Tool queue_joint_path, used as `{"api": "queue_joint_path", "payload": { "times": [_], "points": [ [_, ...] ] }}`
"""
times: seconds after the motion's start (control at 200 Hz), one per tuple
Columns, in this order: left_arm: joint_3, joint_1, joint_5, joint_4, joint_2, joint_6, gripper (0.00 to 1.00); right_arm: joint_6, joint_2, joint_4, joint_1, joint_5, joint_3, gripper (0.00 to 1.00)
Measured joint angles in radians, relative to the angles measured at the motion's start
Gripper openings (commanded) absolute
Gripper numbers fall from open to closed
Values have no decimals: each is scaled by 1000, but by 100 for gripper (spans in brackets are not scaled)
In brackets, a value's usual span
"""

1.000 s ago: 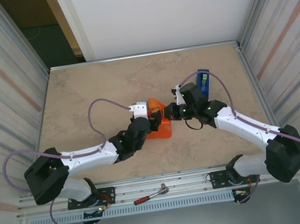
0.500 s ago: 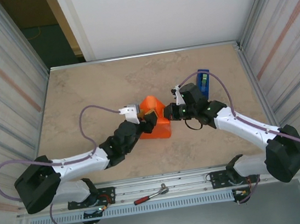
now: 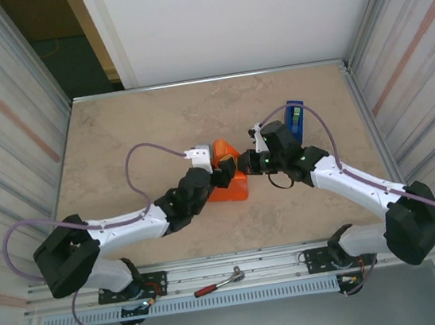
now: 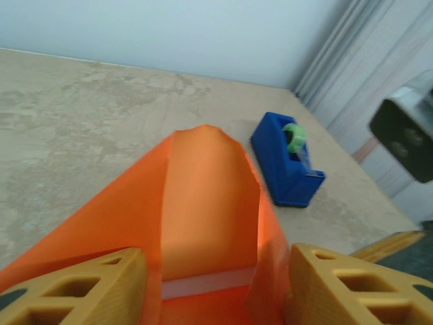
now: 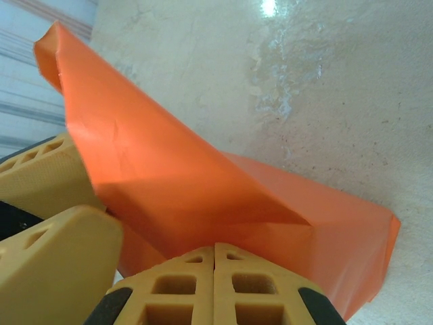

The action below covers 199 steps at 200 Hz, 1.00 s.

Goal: Wrap the gift box in paper

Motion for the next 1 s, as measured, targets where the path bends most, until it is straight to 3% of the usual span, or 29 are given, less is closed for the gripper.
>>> {"api": "queue_joint_path", "payload": {
  "times": [0.411, 0.767, 0.997],
  "points": [
    [112, -86, -274, -188, 97, 68, 50, 0, -6, -37, -20, -33, 13, 0],
    [116, -110, -327, -203, 105, 73, 50, 0, -77, -102, -154, -77, 73, 0],
    [116, -111, -330, -200, 106, 74, 50, 0, 34, -107, -227, -123, 126, 0]
  ]
}}
